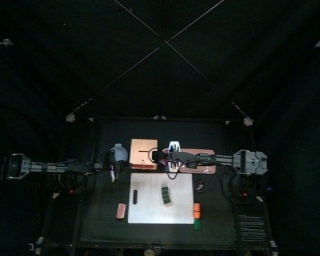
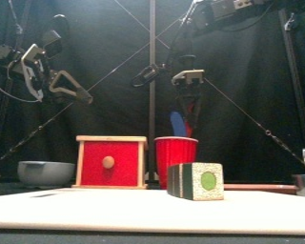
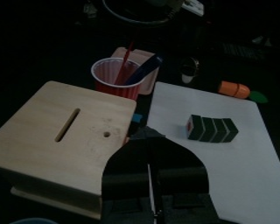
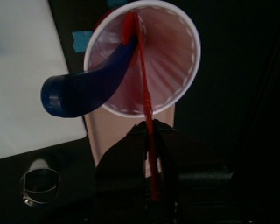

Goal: Place sushi on board then cut the sushi with the knife then place the pieces on the plate
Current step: Grasp knife edge with left hand

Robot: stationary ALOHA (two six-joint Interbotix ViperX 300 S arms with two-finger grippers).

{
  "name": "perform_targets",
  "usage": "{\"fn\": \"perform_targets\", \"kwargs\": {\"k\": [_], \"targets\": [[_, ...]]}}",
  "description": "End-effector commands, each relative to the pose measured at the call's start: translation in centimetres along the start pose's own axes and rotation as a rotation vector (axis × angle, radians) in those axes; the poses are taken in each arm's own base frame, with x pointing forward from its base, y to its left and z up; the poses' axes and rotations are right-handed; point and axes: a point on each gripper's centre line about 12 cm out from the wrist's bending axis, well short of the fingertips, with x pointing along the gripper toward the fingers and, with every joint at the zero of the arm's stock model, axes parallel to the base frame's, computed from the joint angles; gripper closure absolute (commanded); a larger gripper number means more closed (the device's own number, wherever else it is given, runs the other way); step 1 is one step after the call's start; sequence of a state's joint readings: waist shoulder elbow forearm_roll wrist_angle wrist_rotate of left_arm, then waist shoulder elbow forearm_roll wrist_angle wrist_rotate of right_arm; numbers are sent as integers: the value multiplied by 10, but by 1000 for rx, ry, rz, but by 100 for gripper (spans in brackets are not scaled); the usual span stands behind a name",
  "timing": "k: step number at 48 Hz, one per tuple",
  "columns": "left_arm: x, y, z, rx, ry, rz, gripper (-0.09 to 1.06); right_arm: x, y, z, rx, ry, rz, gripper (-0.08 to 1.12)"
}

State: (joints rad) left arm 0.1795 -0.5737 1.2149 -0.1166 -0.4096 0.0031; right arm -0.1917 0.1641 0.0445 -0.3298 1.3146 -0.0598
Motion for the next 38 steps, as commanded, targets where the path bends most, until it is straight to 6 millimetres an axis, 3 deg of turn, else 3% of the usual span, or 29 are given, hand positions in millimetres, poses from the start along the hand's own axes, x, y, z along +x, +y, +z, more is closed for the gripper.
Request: {"fn": "perform_targets", "kwargs": {"k": [1, 11, 22, 38], "targets": [[2, 2, 5, 0, -16, 7, 99, -15, -13, -1, 30, -35, 14, 65], [2, 2, 5, 0, -15, 9, 99, -16, -20, -1, 58, -36, 47, 71], [1, 2, 4, 0, -15, 9, 99, -33, -32, -3, 92, -42, 56, 73], [1, 2, 5, -1, -16, 9, 99, -84, -48, -12, 134, -104, 44, 73]]}}
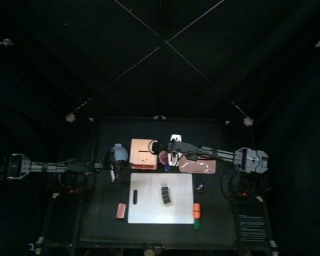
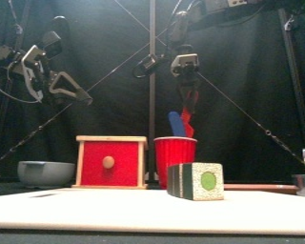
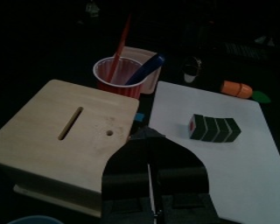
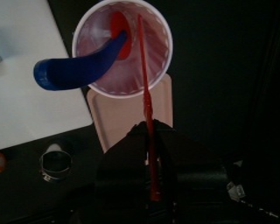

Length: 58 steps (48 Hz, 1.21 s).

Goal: Place sushi on board then cut the sushi with the knife then place the pieces on the plate
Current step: Grasp knife edge with left hand

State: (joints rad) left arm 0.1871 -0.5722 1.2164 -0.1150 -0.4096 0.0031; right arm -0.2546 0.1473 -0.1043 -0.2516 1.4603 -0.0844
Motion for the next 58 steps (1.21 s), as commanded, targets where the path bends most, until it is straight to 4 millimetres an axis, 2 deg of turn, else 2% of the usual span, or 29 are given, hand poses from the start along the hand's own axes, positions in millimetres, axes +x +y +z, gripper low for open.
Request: {"fn": "perform_targets", "kwargs": {"k": [1, 10, 17, 27, 38, 50, 58], "targets": [[1, 0, 6, -1, -19, 2, 99, -48, -14, -10, 37, -113, -17, 73], [2, -1, 10, -1, -29, -1, 99, -88, -22, -30, 68, -201, -28, 73], [2, -4, 24, 1, -76, -12, 99, -117, -26, -52, 99, -283, -35, 73], [-4, -6, 46, -3, -163, -21, 99, -142, -21, -84, 115, -438, -29, 73], [-11, -15, 63, 8, -244, -57, 98, -136, -2, -120, 177, -617, 32, 73], [-10, -17, 72, 14, -272, -66, 98, -122, 27, -149, 224, -923, 135, 73], [-7, -24, 81, 29, -286, -93, 96, -97, 50, -162, 228, -997, 242, 73]]}}
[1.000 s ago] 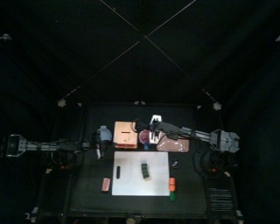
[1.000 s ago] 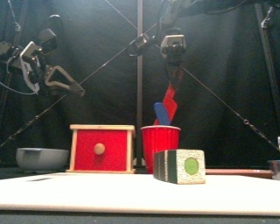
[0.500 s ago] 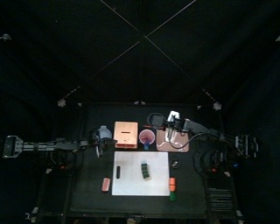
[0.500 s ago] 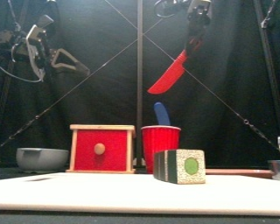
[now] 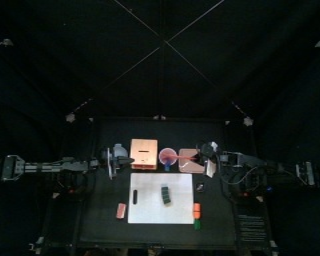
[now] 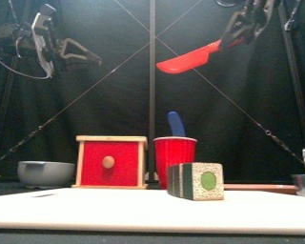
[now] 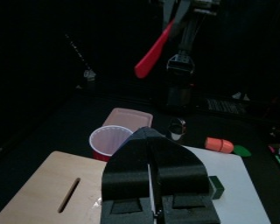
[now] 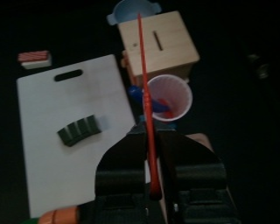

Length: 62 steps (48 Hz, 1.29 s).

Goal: Place sushi on board then cut the sushi with the knife then place the pieces on the plate
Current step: Grasp knife edge with left hand

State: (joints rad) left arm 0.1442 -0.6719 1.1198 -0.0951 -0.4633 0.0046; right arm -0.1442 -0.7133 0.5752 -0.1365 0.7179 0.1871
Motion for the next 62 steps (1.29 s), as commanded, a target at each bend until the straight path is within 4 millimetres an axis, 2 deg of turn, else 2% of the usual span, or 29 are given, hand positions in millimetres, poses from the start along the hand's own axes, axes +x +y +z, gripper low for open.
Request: {"fn": "perform_targets", "kwargs": {"k": [1, 7, 11, 17, 25, 31, 34, 44, 53, 62], "targets": [[8, -8, 14, 17, -38, -32, 95, 0, 11, -14, 8, -63, 67, 73], [17, -17, 12, 35, -20, -71, 85, 9, 19, -38, 5, -99, 120, 73], [24, -27, 12, 32, -10, -104, 73, 16, 23, -52, 0, -130, 145, 73], [32, -44, 6, 32, 33, -155, 50, 23, 33, -66, -12, -177, 192, 73], [38, -54, -5, -18, 122, -167, 14, 30, 45, -78, -15, -165, 246, 73], [48, -57, -14, -38, 199, -160, -4, 36, 47, -83, 8, -137, 254, 73], [53, -60, -18, -36, 245, -163, -7, 39, 48, -88, 7, -122, 253, 73], [76, -67, -30, -24, 400, -168, -7, 48, 47, -95, 26, -98, 247, 73], [92, -74, -32, -8, 461, -179, -7, 56, 48, -96, 35, -90, 245, 73], [100, -83, -34, 4, 526, -196, -6, 72, 51, -102, 35, -38, 238, 73]]}}
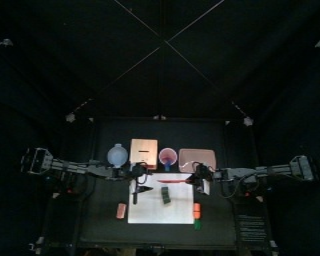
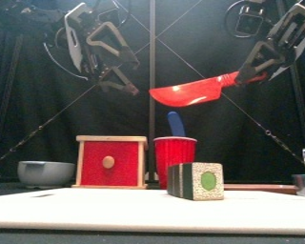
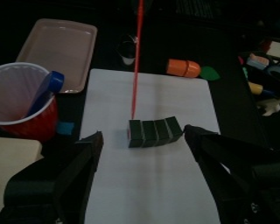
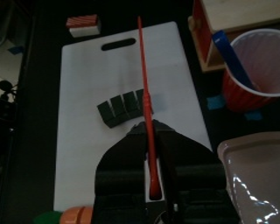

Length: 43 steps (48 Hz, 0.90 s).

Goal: Place sushi on board then cut the sushi with the knife then place the pieces on the plate
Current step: Grasp knife edge with left hand

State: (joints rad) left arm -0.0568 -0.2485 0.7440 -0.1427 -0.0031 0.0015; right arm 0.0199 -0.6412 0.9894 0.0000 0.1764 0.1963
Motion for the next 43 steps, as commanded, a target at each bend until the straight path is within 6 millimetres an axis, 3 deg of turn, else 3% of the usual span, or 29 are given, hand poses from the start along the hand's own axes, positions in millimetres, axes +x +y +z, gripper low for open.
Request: {"fn": "perform_targets", "kwargs": {"k": [1, 22, 43], "targets": [[3, -6, 12, 8, 9, -13, -6, 4, 2, 9, 5, -16, 4, 73], [42, 8, -14, 12, 163, 26, -6, 25, 3, 9, 1, 17, 1, 73], [61, 20, -10, 6, 167, 52, -6, 32, 3, 8, -5, 35, -3, 73]]}}
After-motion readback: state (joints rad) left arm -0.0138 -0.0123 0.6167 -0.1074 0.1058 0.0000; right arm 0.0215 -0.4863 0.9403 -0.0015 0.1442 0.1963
